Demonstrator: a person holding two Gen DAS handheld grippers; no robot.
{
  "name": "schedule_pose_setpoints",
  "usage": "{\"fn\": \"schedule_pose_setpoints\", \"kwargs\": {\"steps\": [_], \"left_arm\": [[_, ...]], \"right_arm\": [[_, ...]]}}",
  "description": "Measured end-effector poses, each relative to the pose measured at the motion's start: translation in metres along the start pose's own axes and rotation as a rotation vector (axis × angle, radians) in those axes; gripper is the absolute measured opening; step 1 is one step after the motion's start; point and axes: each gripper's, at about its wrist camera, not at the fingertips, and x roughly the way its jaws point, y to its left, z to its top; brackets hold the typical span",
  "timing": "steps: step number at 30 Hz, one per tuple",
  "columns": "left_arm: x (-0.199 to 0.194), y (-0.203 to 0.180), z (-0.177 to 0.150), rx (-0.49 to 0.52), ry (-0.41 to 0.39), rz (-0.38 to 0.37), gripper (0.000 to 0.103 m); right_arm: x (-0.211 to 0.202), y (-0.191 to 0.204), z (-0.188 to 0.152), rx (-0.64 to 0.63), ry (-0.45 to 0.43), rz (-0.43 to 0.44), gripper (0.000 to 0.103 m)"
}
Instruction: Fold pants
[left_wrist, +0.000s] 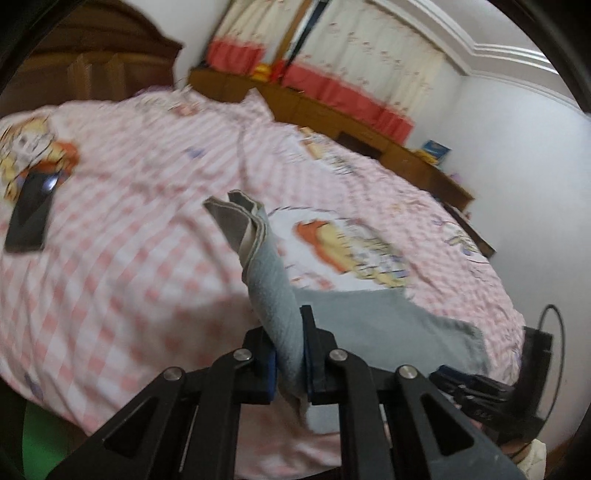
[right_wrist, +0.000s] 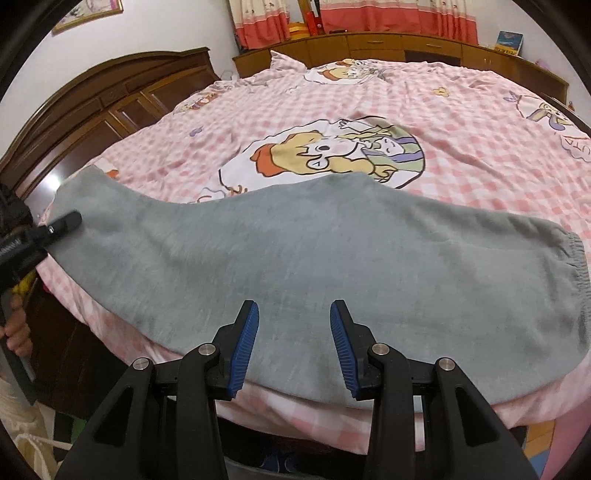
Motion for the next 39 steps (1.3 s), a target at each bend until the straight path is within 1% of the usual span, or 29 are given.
{"fn": "schedule_pose_setpoints", "kwargs": {"steps": [5,9,13,16,18,21,26,30,33,35,37,39], "left_arm": [[0.005,-0.048,0.013,0.082,0.01,-0.078,0.01],[0.02,-0.084,0.016,0.118,0.042,-0.139,0.01],[0.04,-0.117,0.008,0.177,0.083,-0.163,0.011],[0.064,-0.139,-0.005,0.203,0.142,-0.182,0.01],[0.083,-0.152,-0.016,0.227,0.187,-0.185,0.01],[0.108,-0.166,-0.032,0.251,0.248,-0.186,0.011],[0.142,-0.176,-0.056,0.271,0.339,-0.206,0.011],[0.163,-0.174,-0.072,0.263,0.398,-0.196,0.011],[0.17,-0.17,-0.076,0.253,0.419,-0.199,0.011],[0.171,-0.168,-0.077,0.247,0.427,-0.219,0.018],[0.172,-0.169,-0.078,0.244,0.441,-0.246,0.04],[0.169,-0.172,-0.08,0.256,0.449,-0.262,0.048]], "right_arm": [[-0.014,-0.016,-0.002,0.032,-0.031,-0.002,0.041],[-0.026,-0.036,-0.005,0.07,-0.056,-0.013,0.041],[-0.03,-0.056,-0.011,0.116,-0.055,-0.028,0.041],[-0.027,-0.07,-0.017,0.148,-0.033,-0.046,0.041],[-0.023,-0.077,-0.022,0.159,-0.017,-0.076,0.041],[-0.018,-0.086,-0.029,0.175,0.002,-0.081,0.041],[-0.007,-0.096,-0.038,0.203,0.029,-0.098,0.041],[0.0,-0.1,-0.043,0.211,0.039,-0.097,0.041],[0.004,-0.102,-0.044,0.213,0.043,-0.093,0.041],[0.007,-0.103,-0.045,0.219,0.047,-0.089,0.041],[0.01,-0.106,-0.046,0.236,0.059,-0.077,0.042],[0.012,-0.11,-0.047,0.264,0.06,-0.057,0.043]]}}
